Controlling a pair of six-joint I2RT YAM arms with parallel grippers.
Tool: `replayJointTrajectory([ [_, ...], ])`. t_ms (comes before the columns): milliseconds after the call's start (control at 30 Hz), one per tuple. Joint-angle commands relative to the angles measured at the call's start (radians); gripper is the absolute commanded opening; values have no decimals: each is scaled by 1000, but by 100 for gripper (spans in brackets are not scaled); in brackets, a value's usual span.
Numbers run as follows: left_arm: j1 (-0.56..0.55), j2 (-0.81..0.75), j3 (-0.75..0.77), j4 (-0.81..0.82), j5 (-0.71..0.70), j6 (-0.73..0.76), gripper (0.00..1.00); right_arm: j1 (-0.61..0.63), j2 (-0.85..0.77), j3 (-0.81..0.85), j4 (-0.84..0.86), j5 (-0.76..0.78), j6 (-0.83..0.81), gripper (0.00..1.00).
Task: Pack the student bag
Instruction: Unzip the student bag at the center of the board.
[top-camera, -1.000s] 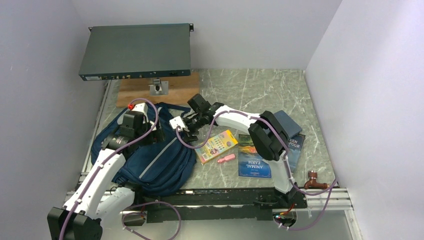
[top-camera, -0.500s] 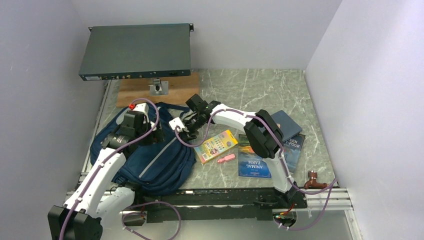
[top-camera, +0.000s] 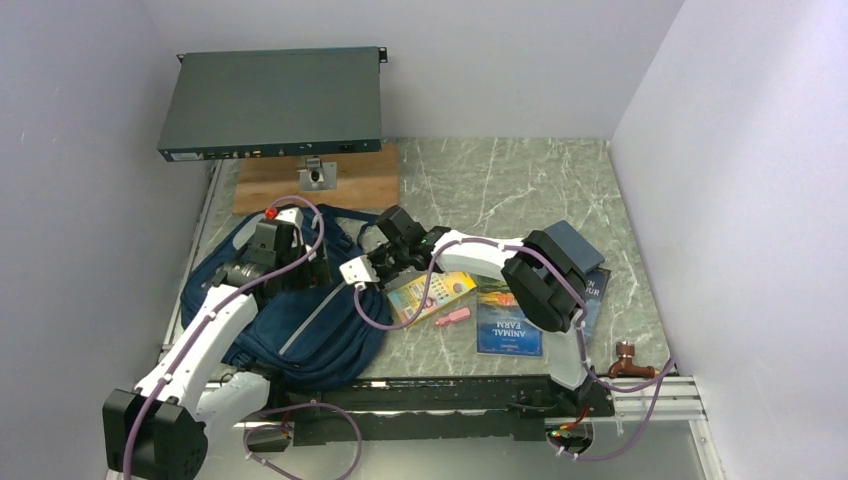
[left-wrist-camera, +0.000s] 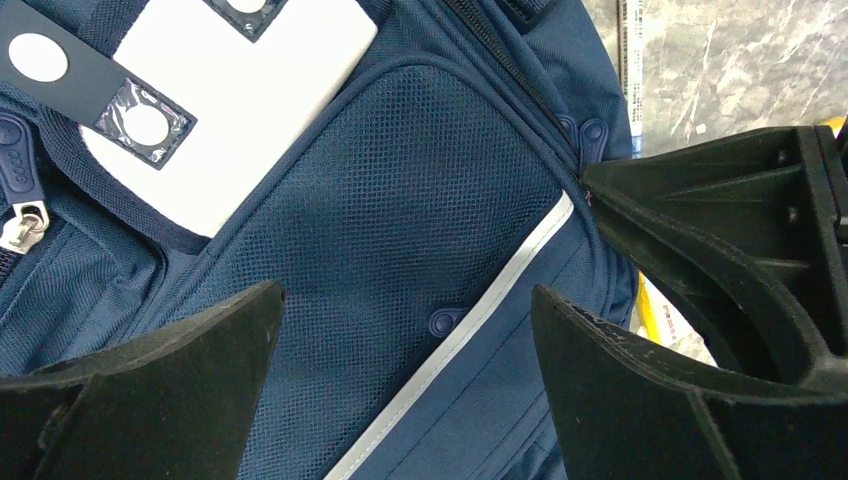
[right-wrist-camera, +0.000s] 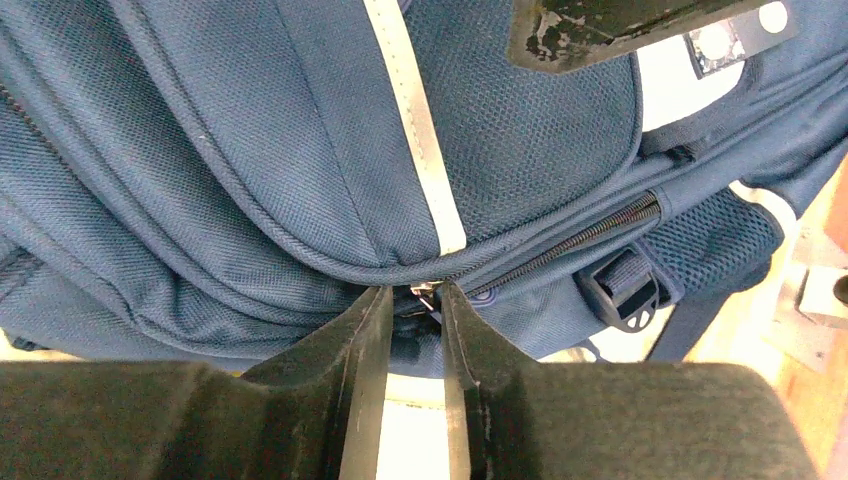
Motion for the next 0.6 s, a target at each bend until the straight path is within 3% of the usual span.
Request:
replayJointTrajectory([
  [0, 4, 0, 36, 26, 15, -1, 99, 5, -15, -14, 120, 145, -41, 23],
  [133, 4, 6, 15, 38, 34, -40, 99, 42, -23, -41, 210, 270, -43, 18],
  [233, 5, 34, -29, 44, 26, -137, 98, 70, -16, -32, 203, 372, -43, 0],
  [400, 24, 66, -94, 57, -41, -294, 96, 120, -72, -67, 186, 478, 66, 0],
  [567, 38, 8, -138, 112, -44, -326, 96, 152, -185, -187, 176, 509, 202, 0],
])
